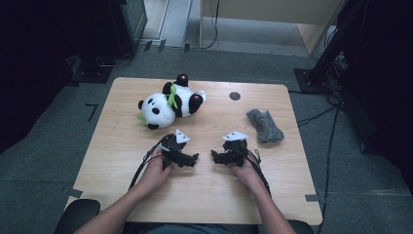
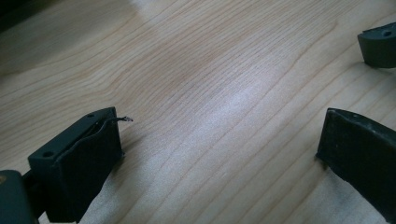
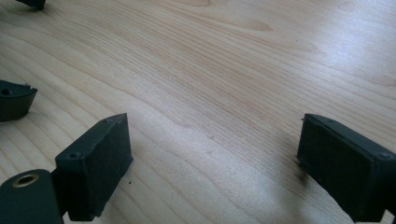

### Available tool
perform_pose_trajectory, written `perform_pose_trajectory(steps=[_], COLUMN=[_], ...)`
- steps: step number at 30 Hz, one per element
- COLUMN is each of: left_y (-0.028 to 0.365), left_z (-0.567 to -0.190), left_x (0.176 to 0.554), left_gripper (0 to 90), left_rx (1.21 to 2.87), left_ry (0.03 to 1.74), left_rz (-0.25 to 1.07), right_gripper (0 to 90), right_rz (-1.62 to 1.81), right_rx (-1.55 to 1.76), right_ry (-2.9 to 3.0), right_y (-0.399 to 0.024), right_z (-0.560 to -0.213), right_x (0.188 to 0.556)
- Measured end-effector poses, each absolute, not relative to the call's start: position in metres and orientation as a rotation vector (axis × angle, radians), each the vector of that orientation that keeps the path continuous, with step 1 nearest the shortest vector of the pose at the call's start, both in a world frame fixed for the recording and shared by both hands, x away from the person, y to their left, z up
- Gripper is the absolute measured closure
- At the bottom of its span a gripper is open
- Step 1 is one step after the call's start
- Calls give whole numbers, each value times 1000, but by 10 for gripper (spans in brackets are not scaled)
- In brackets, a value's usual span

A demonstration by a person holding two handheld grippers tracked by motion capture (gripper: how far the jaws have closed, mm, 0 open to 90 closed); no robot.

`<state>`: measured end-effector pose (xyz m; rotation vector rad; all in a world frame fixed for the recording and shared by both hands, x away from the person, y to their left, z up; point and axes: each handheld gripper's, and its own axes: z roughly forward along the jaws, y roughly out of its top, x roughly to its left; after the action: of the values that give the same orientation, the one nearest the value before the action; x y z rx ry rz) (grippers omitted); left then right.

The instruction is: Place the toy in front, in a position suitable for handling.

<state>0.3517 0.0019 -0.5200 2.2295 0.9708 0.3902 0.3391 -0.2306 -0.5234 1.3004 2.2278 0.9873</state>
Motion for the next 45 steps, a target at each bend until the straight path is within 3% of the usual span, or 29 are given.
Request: perform_pose_trajectory(steps=[22,29,33,45], left_y=[4,7,12,26], left_z=[-520,-517,-510,-486], left_x=[352,356,355,364], left_gripper=[0,0,133,217], left_rx=[2247,2267,2237,2207], left_ry=[929,917,901,868], left_rz=[376,336,342,245], right_gripper=[95,152,186,208], right_rz=[979,936,935,1025], right_rx=[1321,1345,1338,1307], right_ry=[2210,2235,2254,2200], right_y=[-229,-225,-226,-243], right_z=[-523,-518,-513,-494], right_x=[337,337,338,336])
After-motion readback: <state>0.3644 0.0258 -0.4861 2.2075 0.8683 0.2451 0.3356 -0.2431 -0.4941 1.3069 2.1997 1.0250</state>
